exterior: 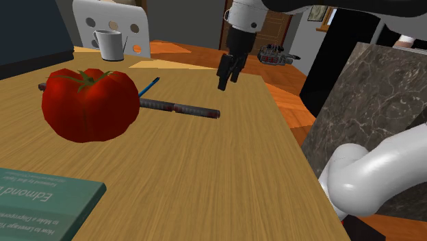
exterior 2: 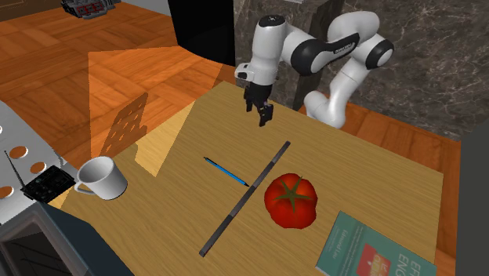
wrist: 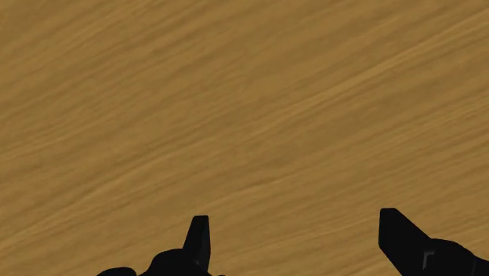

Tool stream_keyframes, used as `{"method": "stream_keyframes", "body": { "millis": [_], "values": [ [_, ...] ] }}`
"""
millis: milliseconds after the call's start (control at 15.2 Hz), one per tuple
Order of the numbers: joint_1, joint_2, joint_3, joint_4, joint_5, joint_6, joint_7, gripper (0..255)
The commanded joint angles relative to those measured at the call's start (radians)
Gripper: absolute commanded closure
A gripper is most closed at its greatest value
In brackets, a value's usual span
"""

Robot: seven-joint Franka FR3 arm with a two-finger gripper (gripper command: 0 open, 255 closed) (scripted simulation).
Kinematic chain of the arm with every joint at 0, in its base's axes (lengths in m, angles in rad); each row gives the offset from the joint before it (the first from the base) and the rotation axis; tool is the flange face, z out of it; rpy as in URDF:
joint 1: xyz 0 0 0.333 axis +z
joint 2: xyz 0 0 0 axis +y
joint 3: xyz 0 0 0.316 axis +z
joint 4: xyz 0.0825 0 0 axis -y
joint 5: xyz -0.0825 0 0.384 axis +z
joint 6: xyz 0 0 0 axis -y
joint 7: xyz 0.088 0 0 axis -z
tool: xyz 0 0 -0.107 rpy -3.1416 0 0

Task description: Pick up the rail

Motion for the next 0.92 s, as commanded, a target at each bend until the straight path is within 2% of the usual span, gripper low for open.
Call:
{"method": "stream_keyframes", "body": {
  "millis": [0,462,858],
  "values": [
    [0.019,0.063,0.030,0.068,0.002,-0.014,-0.001,0],
    [0.085,0.250,0.135,0.286,-0.013,-0.076,0.002,0],
    [0.151,0.426,0.230,0.500,-0.058,-0.150,0.016,0]
  ]
}}
